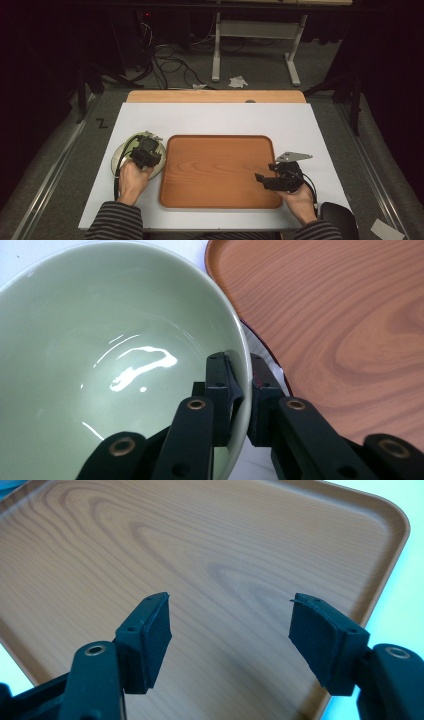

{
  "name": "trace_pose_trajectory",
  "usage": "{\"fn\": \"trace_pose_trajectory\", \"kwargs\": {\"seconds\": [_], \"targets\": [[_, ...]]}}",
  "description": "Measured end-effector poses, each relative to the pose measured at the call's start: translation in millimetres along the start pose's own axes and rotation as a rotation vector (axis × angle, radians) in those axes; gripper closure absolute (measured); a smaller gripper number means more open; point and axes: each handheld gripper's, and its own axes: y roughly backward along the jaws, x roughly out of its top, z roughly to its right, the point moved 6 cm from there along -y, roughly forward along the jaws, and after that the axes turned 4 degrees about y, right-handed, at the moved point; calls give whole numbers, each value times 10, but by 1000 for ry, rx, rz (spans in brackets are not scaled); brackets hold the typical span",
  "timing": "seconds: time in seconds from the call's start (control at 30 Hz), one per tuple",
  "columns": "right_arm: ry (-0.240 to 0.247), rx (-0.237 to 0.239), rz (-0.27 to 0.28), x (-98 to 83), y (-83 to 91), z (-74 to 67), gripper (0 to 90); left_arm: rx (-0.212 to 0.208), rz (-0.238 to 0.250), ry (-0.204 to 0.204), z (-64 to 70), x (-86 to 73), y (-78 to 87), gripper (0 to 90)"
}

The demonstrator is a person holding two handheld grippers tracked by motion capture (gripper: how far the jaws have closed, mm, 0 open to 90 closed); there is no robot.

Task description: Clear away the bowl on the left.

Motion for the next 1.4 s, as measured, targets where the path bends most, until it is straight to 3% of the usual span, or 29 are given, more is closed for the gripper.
{"fn": "trace_pose_trajectory", "kwargs": {"seconds": [0.13, 0.23, 0.73, 1.13, 1.4], "targets": [[1, 2, 1, 0, 2, -1, 346, 14, 8, -19, 9, 12, 12, 841], [0, 1, 0, 2, 7, 0, 344, 0, 34, -14, 9, 32, 52, 844], [-3, 0, 11, 9, 15, 20, 344, -45, 51, -8, 35, 62, 131, 847], [-13, -2, 13, 10, 21, 29, 344, -38, 68, -51, 92, 95, 230, 848], [-11, -2, 20, 13, 23, 37, 345, -61, 81, -89, 214, 133, 294, 847]]}}
